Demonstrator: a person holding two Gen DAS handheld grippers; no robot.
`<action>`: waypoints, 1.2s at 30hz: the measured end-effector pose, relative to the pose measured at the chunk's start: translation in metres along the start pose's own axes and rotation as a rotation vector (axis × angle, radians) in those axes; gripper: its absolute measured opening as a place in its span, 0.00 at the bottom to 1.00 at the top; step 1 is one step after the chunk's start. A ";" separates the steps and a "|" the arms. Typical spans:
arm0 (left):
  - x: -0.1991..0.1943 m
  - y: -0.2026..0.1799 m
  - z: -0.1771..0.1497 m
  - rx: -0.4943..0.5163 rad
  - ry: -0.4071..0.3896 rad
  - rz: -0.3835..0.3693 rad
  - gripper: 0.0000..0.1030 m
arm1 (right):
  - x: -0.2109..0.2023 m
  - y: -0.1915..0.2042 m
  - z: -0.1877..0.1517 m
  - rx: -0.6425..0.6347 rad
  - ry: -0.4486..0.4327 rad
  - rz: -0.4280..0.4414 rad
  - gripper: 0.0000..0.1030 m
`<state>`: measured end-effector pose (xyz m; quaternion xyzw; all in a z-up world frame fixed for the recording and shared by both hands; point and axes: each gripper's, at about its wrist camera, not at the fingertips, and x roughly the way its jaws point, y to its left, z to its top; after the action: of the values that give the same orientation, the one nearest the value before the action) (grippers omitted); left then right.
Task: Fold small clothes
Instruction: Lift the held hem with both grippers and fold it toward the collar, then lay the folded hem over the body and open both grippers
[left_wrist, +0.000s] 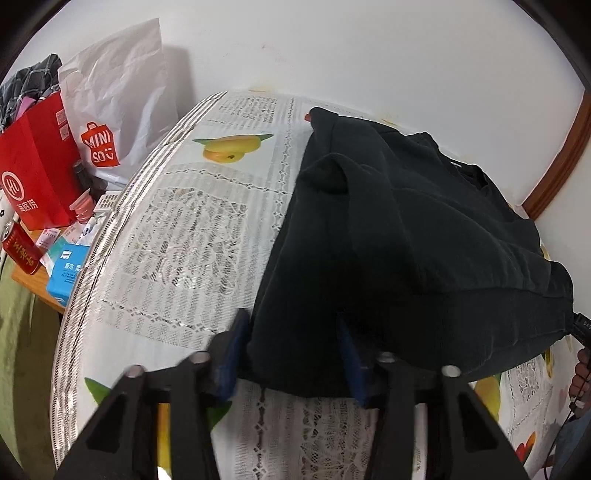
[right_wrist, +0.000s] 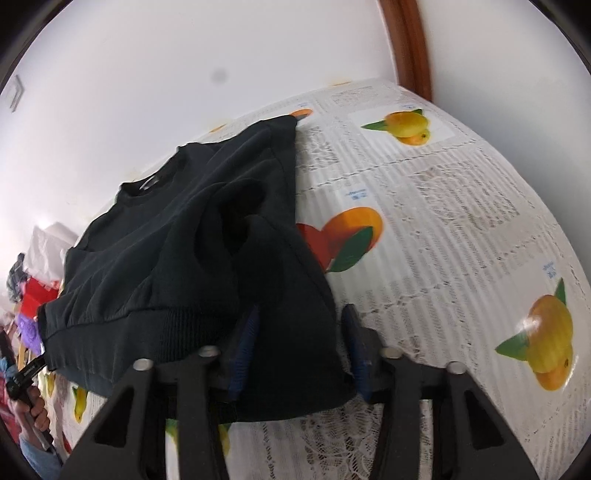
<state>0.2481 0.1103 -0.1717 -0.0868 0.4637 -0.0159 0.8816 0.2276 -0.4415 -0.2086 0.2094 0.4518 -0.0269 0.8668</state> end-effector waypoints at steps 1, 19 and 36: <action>-0.001 -0.002 -0.001 0.004 0.000 -0.004 0.19 | -0.002 0.002 0.000 -0.016 -0.003 -0.011 0.23; -0.057 -0.008 -0.065 0.003 -0.017 0.044 0.14 | -0.051 0.007 -0.051 -0.072 0.014 -0.040 0.14; -0.083 -0.007 -0.114 -0.010 -0.028 0.080 0.23 | -0.093 0.025 -0.095 -0.160 -0.014 -0.191 0.22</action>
<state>0.1073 0.0969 -0.1662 -0.0727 0.4546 0.0230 0.8874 0.1053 -0.3958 -0.1737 0.0952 0.4645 -0.0745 0.8773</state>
